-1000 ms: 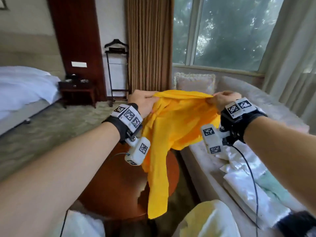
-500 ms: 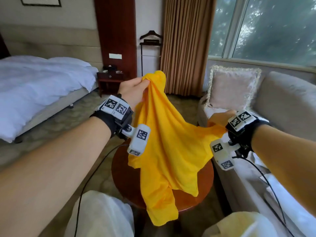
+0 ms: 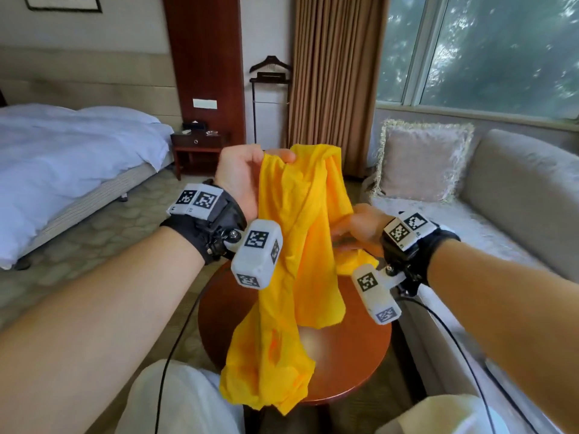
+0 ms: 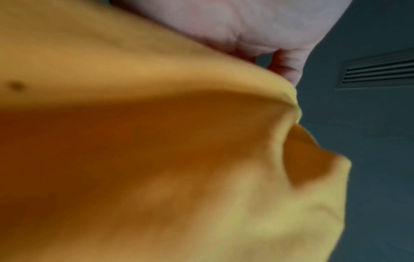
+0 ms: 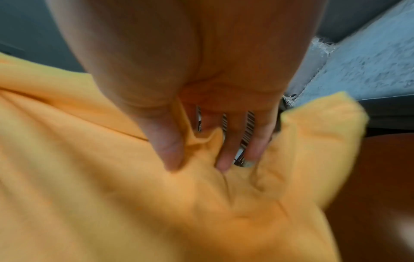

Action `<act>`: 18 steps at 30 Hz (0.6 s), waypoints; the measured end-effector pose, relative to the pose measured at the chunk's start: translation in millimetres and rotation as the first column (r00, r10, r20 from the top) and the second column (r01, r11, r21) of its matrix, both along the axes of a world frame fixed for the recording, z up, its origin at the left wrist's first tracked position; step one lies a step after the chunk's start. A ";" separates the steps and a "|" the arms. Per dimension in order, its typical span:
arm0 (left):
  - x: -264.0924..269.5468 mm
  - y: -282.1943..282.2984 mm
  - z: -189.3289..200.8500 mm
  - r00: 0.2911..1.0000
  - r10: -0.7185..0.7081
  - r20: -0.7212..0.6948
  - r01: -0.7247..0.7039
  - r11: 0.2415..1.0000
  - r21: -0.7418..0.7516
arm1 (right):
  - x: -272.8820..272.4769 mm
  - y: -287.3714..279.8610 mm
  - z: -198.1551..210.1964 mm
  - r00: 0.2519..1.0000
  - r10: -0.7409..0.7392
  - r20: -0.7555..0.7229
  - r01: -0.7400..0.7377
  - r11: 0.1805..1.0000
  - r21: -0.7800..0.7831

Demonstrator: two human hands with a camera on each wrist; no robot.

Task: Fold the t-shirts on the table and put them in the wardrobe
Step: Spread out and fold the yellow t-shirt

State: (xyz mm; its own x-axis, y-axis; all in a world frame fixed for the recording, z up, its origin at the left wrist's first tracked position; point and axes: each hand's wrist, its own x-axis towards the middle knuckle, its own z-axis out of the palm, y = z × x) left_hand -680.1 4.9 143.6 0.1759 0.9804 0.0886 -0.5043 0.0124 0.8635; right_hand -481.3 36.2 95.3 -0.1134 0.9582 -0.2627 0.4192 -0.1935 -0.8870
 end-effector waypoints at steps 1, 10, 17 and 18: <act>-4.7 2.0 0.2 1.000 0.012 0.014 -0.012 1.000 -0.001 | 0.6 0.5 0.4 0.999 -0.032 -0.001 0.032 0.999 0.029; -31.9 32.0 -20.1 0.833 0.277 -0.479 -0.289 0.956 0.051 | 18.5 5.3 27.7 0.957 -0.220 -0.188 0.258 0.942 0.214; -3.3 20.6 -28.4 0.359 0.110 -0.927 -0.067 0.994 0.091 | -2.9 4.2 41.6 0.931 -0.057 -0.361 0.162 0.950 0.268; 1.4 18.6 -27.0 0.352 0.117 -0.929 -0.061 0.993 0.102 | -3.9 3.7 43.1 0.931 -0.033 -0.363 0.142 0.950 0.278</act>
State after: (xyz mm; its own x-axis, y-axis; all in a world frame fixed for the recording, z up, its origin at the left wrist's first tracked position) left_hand -678.7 23.5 116.6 0.0852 0.9958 -0.0320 0.6285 -0.0289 0.7773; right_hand -485.2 39.9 138.4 -0.0574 0.9956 0.0744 0.0649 0.0781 -0.9948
